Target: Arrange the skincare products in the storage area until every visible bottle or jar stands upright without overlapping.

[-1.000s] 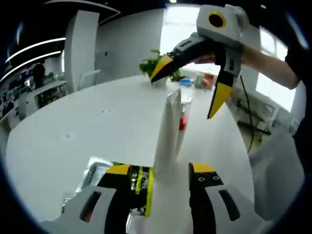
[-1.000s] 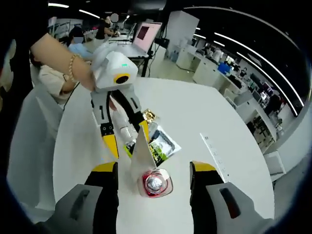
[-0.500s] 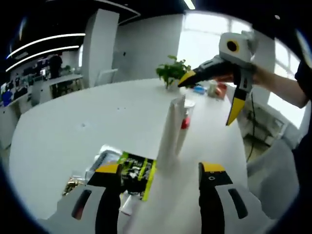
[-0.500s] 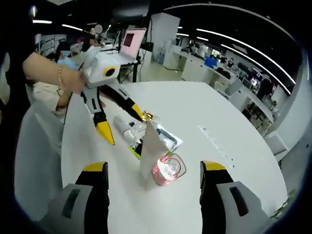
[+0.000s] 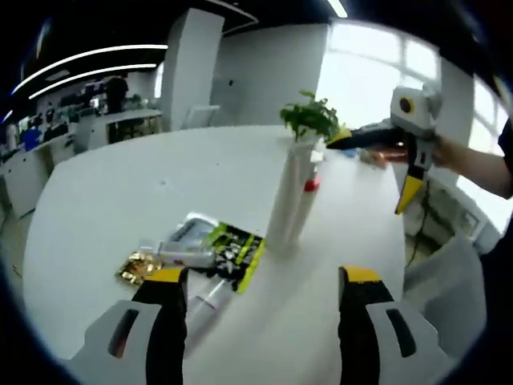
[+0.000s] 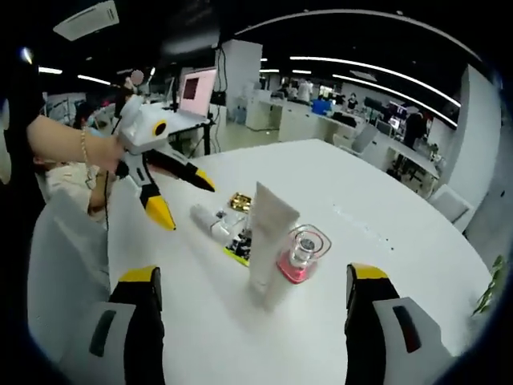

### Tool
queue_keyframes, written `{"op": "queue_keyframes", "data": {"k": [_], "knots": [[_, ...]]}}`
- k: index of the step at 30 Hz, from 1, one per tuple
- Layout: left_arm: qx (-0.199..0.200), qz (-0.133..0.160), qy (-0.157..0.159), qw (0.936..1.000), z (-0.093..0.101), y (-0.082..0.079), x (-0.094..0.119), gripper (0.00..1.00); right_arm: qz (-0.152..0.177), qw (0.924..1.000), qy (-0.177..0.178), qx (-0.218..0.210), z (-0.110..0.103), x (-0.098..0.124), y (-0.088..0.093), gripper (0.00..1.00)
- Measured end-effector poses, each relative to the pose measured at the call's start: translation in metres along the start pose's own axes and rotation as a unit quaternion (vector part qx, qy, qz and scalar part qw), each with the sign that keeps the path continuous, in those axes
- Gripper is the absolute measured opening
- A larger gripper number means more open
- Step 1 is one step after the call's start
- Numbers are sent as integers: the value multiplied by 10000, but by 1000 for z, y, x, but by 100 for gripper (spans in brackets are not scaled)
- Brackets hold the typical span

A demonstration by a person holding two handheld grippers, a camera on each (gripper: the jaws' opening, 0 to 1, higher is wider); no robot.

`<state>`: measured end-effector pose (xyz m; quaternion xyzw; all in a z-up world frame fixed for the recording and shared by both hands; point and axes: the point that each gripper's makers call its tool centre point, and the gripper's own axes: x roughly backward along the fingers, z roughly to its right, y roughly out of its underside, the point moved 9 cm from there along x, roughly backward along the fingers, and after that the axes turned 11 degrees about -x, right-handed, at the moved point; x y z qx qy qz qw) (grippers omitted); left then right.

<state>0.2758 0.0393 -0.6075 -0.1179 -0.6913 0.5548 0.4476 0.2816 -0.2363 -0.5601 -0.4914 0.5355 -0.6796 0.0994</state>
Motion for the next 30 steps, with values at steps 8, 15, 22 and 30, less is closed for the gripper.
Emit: {"op": "queue_keyframes", "data": {"k": [8, 15, 22, 30], "knots": [[322, 15, -214, 9993, 8, 14, 24, 80, -5, 9994, 13, -334, -23, 5, 23, 99], [586, 7, -385, 9975, 19, 30, 45, 86, -13, 9980, 0, -633, -45, 11, 43, 99], [762, 75, -505, 9958, 29, 46, 63, 88, -64, 9963, 10, -860, -59, 18, 64, 99], [838, 3, -561, 9949, 44, 59, 79, 91, -143, 9950, 49, -985, -74, 26, 80, 99]]}}
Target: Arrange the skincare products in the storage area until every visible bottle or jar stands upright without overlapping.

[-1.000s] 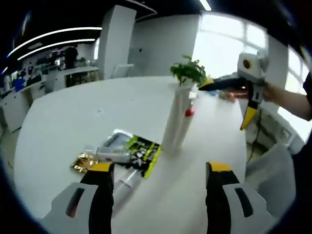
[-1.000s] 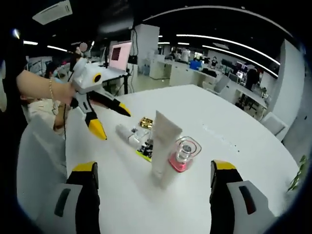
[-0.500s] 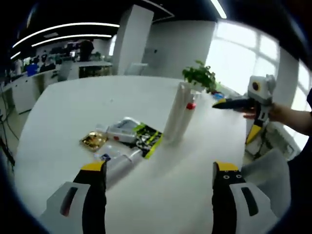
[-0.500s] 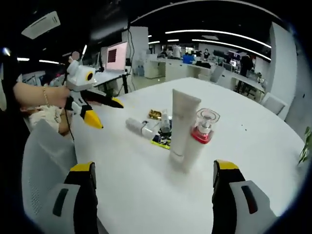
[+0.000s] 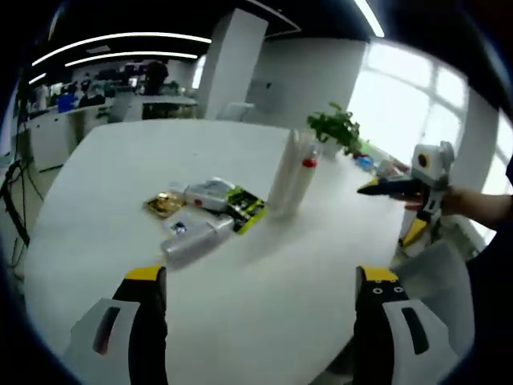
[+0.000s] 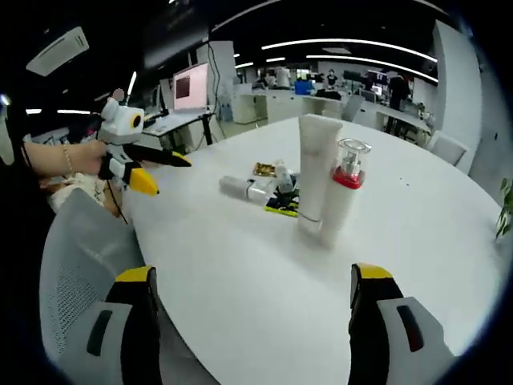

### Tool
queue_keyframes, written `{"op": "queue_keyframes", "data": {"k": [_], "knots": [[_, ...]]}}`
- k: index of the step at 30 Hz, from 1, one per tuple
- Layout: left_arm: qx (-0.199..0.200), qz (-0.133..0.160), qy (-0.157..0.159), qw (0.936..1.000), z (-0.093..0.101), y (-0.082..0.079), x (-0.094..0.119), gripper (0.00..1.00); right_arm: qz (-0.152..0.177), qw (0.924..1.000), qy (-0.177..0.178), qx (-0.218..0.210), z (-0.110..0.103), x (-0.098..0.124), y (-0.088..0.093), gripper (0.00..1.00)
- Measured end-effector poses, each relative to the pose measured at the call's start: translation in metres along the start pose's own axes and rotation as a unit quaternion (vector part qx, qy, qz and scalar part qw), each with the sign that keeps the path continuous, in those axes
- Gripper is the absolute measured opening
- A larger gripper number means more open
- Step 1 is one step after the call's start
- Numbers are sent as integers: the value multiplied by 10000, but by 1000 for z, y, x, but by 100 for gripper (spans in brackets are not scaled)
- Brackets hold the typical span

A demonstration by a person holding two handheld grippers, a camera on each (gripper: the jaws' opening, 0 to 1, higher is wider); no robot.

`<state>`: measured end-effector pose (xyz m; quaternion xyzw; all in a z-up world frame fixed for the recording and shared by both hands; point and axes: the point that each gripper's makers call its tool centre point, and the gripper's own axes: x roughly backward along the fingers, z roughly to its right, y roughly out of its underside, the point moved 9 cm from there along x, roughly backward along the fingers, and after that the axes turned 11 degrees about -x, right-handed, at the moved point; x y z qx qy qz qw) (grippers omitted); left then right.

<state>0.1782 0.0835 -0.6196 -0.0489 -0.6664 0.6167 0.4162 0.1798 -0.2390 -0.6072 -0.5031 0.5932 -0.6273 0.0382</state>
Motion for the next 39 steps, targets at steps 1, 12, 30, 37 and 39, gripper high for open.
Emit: {"op": "queue_keyframes", "data": {"k": [1, 12, 30, 37, 39], "knots": [[16, -12, -11, 10000, 1, 2, 1, 92, 17, 10000, 16, -33, 0, 1, 1, 99], [314, 16, -152, 9994, 9, 16, 28, 95, 12, 9996, 113, -276, -10, 12, 24, 99], [368, -96, -207, 9991, 16, 28, 46, 93, 182, 9982, 421, -392, -26, 25, 39, 99], [397, -122, -196, 9989, 18, 28, 46, 92, 151, 9984, 417, -360, -26, 22, 40, 99], [367, -154, -179, 9990, 19, 27, 45, 92, 146, 9984, 399, -368, -27, 22, 40, 99]]}}
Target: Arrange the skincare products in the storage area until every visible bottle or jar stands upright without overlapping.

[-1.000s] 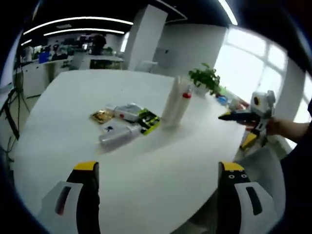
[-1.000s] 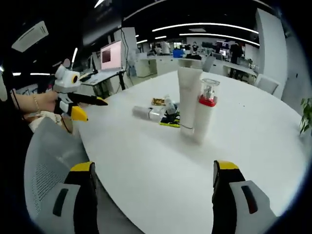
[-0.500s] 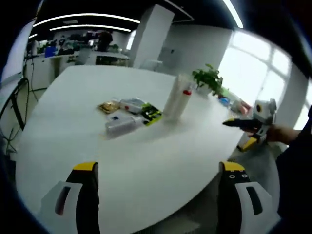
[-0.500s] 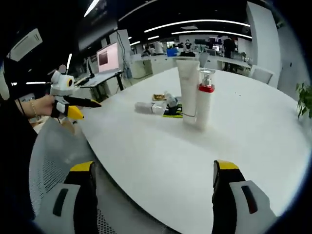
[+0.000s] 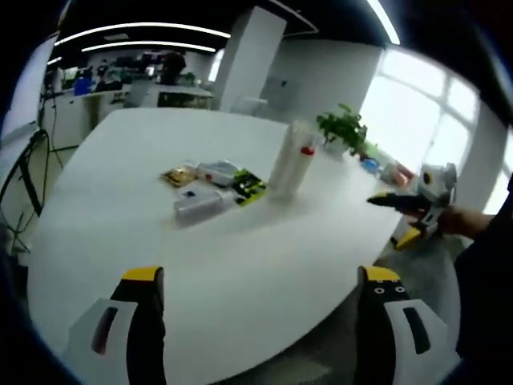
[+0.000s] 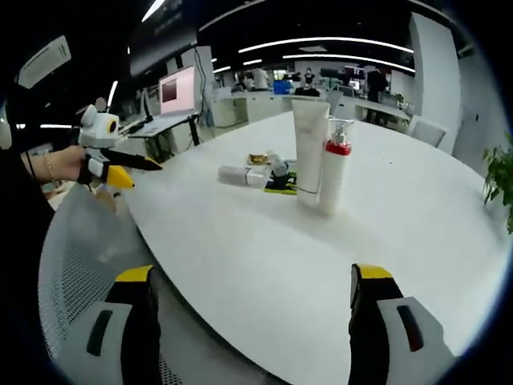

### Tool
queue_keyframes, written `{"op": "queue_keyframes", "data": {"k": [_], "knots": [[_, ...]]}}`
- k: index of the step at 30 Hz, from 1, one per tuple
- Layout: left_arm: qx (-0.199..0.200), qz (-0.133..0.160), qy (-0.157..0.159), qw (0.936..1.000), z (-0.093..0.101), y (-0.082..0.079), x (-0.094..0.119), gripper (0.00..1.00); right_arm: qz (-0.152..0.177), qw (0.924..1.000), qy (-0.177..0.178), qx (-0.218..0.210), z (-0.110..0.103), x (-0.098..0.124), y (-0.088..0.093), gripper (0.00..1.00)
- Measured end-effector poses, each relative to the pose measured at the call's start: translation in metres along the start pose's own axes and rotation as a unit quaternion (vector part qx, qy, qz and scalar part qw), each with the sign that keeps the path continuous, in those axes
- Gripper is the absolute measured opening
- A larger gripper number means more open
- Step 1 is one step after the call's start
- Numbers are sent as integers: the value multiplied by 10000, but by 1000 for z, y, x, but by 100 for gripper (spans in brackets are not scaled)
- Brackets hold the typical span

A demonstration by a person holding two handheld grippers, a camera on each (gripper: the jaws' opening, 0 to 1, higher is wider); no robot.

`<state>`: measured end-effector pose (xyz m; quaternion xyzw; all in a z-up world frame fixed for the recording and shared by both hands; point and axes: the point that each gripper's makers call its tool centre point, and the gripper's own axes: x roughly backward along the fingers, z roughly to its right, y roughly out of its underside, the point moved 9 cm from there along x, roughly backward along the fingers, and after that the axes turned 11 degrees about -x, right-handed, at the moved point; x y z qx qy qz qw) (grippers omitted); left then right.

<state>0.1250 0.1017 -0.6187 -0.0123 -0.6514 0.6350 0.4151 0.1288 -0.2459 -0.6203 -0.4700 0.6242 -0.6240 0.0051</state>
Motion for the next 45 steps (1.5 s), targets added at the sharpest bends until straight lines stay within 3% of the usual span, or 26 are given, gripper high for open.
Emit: {"op": "queue_keyframes", "data": {"k": [10, 15, 21, 34, 45], "knots": [[-43, -125, 57, 9999, -1, 0, -3, 91, -46, 10000, 4, -59, 1, 1, 2, 98], [-97, -183, 59, 9998, -3, -7, -6, 91, 86, 9997, 51, -228, 6, 4, 3, 99], [-404, -353, 8, 9986, -14, -14, -13, 89, 79, 9993, 29, -377, 8, 4, 4, 99], [-775, -699, -1, 9945, -44, -26, -36, 86, -124, 9996, 34, -235, 5, 0, 8, 99], [-1132, -1006, 179, 9883, -71, -36, -72, 82, -90, 9994, 129, -297, 6, 1, 7, 99]]}}
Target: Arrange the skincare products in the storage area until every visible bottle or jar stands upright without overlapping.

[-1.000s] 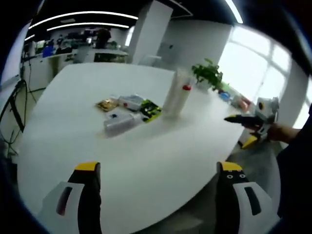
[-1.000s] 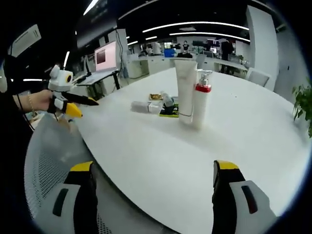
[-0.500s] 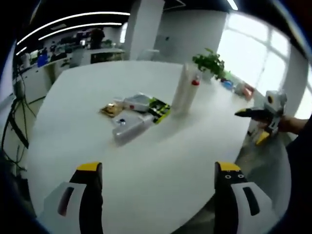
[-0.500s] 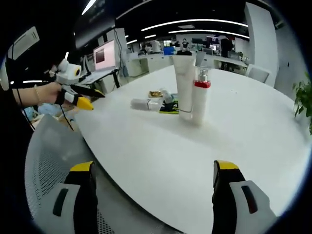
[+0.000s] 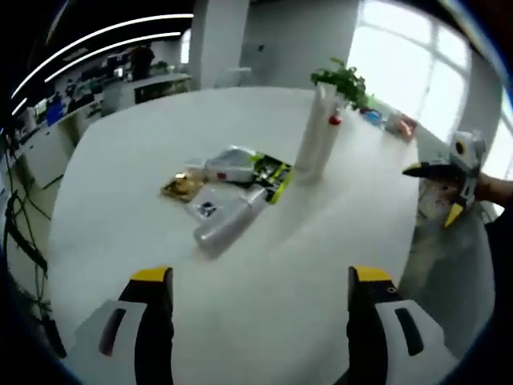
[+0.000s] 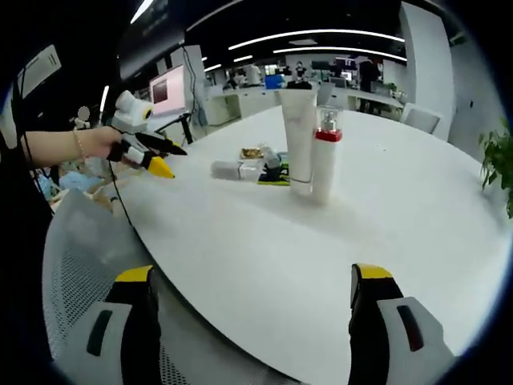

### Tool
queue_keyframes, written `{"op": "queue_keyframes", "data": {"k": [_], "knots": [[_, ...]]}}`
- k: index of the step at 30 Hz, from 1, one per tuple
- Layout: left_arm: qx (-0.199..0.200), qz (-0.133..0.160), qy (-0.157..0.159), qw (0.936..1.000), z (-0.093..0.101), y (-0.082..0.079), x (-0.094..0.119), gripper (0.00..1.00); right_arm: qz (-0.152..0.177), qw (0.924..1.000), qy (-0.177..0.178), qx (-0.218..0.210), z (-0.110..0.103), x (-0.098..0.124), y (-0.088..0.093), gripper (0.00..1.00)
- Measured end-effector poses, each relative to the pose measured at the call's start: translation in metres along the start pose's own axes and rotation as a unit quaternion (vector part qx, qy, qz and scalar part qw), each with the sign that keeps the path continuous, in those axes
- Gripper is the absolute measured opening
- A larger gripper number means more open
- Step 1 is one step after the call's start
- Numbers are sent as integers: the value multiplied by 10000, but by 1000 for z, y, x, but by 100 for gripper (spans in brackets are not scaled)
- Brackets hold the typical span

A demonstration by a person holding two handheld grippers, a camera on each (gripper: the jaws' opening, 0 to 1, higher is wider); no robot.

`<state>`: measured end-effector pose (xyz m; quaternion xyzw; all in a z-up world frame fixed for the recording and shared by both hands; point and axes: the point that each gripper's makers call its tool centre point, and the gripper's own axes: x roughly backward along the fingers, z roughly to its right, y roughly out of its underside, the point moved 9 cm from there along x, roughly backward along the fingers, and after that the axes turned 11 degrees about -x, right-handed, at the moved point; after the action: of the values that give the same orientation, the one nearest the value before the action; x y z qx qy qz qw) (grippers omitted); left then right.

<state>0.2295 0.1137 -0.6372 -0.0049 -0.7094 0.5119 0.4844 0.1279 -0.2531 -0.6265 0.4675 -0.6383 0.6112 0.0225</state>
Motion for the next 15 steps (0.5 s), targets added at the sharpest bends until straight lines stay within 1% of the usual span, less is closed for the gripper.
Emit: {"op": "queue_keyframes", "data": {"k": [3, 5, 8, 11, 12, 15], "knots": [[-103, -67, 31, 9999, -6, -3, -5, 80, -21, 10000, 9, -41, 1, -1, 1, 99], [-201, -133, 26, 9997, -14, -3, -13, 78, -42, 10000, 7, -62, 2, -2, 1, 99], [-299, -232, 47, 9993, -19, -5, -18, 77, -64, 10000, 19, -70, 3, -2, 2, 99], [-515, -313, 76, 9982, -23, -9, -25, 75, -105, 9999, 18, -103, 3, -2, 2, 99], [-663, -346, 115, 9971, -23, -11, -28, 74, -112, 9999, 22, -106, 3, -3, 2, 99], [-886, -435, 196, 9949, -25, -15, -35, 71, -117, 9999, 38, -119, 4, -3, 2, 99]]}}
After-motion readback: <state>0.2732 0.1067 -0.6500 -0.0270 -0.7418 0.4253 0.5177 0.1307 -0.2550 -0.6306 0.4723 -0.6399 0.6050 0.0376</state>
